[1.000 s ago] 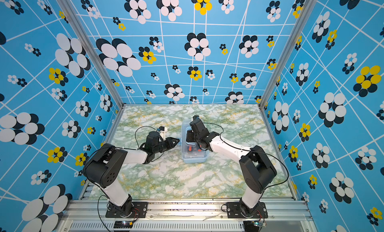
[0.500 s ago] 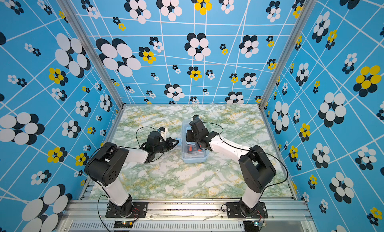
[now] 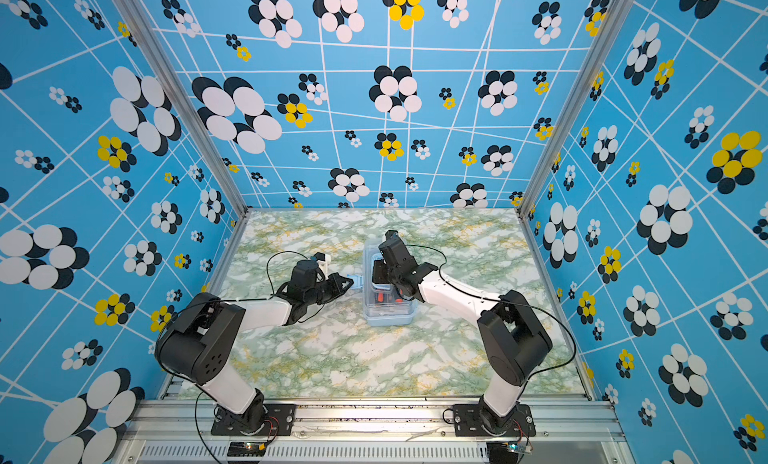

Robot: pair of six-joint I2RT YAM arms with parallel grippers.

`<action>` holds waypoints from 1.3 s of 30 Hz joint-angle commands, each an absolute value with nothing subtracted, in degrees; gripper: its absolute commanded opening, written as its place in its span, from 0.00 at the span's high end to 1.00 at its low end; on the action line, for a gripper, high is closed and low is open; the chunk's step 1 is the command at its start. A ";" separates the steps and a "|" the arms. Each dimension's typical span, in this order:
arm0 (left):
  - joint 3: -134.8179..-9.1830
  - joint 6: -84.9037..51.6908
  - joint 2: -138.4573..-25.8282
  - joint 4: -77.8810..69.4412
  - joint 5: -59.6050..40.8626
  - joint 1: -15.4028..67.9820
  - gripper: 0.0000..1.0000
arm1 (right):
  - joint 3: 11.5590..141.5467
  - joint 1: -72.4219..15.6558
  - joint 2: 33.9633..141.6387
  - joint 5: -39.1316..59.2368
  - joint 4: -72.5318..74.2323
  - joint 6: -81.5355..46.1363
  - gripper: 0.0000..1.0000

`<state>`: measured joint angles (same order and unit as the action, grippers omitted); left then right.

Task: Pack the tool kit

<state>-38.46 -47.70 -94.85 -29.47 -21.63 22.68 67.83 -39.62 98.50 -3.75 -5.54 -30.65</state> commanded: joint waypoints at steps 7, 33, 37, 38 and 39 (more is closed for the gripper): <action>-42.09 -45.42 -91.23 -29.56 -23.95 25.61 0.67 | 67.41 -40.52 101.51 -1.05 -9.70 -29.69 1.00; -39.53 -49.14 -93.03 -36.66 -25.59 26.29 0.63 | 67.15 -40.51 101.25 -1.05 -9.97 -29.48 1.00; -39.39 -49.28 -94.11 -36.95 -25.66 26.35 0.69 | 67.24 -40.50 101.34 -1.21 -10.27 -29.38 1.00; -39.15 -49.37 -94.34 -37.38 -25.83 26.28 0.70 | 67.25 -40.52 101.34 -1.23 -10.28 -29.38 1.00; -39.05 -49.39 -94.61 -37.52 -25.93 26.32 0.70 | 67.32 -40.46 101.42 -1.23 -10.37 -29.27 1.00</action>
